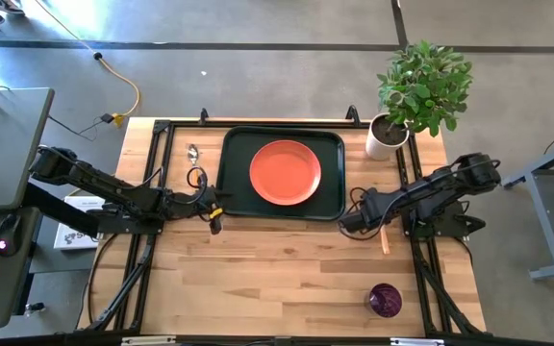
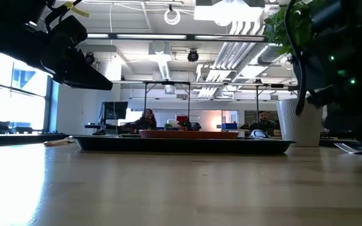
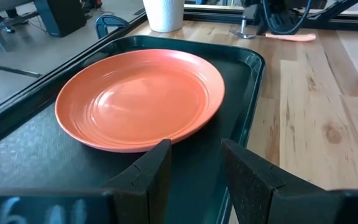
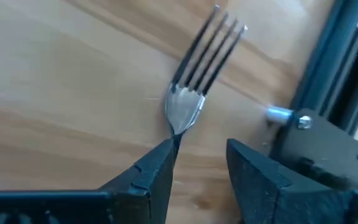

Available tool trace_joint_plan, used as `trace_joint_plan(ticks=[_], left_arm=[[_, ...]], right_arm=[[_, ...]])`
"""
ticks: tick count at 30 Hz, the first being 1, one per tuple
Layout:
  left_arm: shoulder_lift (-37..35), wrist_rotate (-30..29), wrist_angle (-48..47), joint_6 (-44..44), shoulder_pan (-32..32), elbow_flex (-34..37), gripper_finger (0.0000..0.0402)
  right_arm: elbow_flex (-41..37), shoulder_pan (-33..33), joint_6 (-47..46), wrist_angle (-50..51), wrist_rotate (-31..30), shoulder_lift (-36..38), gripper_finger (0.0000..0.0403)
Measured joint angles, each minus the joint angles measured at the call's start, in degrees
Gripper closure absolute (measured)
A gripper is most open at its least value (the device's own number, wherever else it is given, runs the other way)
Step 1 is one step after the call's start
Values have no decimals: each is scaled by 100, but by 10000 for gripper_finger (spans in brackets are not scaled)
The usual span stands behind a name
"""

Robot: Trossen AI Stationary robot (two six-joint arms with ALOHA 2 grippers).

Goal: Pick and place plate/cup/fork/spoon on tray
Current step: Put the orange fork on the black tray to the right of the orange plate

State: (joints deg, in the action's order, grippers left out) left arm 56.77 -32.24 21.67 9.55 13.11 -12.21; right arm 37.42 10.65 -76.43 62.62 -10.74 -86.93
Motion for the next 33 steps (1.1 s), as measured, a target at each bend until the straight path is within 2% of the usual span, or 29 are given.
trace_joint_plan(ticks=[5,9,15,20,26,30,33], left_arm=[[0,-5,92,-159,-52,0,269],[0,-7,37,-126,-81,0,269],[0,-7,41,-68,-72,0,269],[0,-7,43,-61,-70,0,269],[0,-7,55,-58,-70,0,269],[0,-10,57,-56,-70,0,269],[0,-15,61,-60,-70,0,269]], right_arm=[[-288,-108,158,-319,197,25,250],[-250,-178,293,-335,275,148,266],[-196,-240,341,-284,483,671,291],[-199,-274,403,-134,671,1149,286],[-198,-555,238,-118,335,1154,274],[-198,-778,14,-106,-56,954,290],[-198,-960,83,-98,-54,757,307]])
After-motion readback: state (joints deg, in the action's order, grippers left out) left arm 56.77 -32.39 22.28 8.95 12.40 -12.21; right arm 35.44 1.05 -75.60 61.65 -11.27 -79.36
